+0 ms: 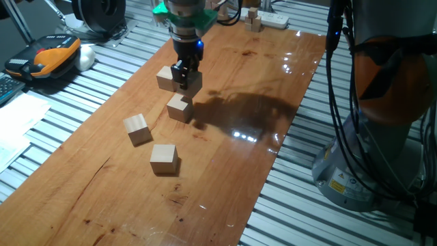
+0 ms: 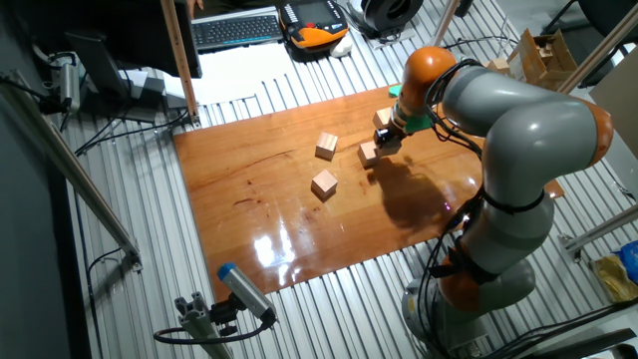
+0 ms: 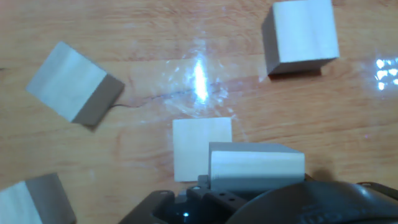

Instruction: Stack the blocks in a vertical line of five

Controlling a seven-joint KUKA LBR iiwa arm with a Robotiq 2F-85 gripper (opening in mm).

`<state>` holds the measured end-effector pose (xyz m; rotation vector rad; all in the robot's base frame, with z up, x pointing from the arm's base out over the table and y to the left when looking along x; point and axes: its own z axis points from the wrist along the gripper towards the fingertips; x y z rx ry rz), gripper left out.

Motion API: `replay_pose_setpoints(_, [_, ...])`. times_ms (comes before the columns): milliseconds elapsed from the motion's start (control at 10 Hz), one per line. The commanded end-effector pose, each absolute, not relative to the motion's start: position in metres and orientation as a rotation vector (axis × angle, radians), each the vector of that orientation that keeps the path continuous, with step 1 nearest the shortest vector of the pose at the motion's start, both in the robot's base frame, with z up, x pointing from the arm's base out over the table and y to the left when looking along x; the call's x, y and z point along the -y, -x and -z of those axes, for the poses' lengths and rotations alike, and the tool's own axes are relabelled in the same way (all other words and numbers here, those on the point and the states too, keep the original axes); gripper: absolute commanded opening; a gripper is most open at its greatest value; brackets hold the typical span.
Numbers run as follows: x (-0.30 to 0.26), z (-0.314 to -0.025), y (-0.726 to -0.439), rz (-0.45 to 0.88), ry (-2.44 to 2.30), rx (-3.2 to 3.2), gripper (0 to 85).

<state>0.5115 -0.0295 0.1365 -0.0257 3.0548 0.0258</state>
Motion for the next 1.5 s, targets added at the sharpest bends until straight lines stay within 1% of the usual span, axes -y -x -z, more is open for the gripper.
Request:
replay_pose_setpoints(0, [0.027, -0.136, -0.512, -0.027, 0.032, -3.055, 34.0])
replay_pose_setpoints(200, [0.019, -0.138, -0.515, -0.031, 0.058, -3.053, 34.0])
replay_pose_setpoints(1000, [0.012, -0.136, -0.519, 0.03, 0.175, -3.14, 34.0])
replay_pose_setpoints(1400, [0.006, -0.13, -0.519, 0.009, 0.159, -3.121, 34.0])
